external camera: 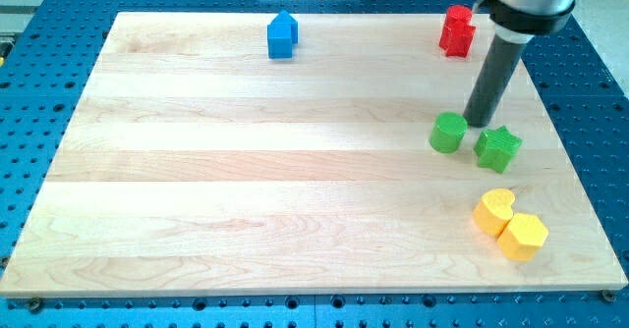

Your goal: Push the green circle right beside the blue blocks

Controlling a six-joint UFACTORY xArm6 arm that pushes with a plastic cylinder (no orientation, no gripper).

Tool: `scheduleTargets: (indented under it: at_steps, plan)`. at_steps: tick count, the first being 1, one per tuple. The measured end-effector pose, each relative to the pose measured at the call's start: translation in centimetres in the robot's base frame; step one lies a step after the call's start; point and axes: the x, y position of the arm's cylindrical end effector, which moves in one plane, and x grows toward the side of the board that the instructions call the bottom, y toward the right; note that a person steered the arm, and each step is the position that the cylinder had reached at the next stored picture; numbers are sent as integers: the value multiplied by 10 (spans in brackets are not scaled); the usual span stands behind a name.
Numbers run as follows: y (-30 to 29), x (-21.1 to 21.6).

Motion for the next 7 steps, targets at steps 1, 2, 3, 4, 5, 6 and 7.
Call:
scheduleTargets:
  at_steps: [1, 2, 3, 4, 5, 6, 7]
  plan:
    - [-1, 45]
    - [-38, 86]
    - [-67, 86]
    - [-110, 79]
    - [-75, 49]
    - [-62, 44]
    - [-61, 65]
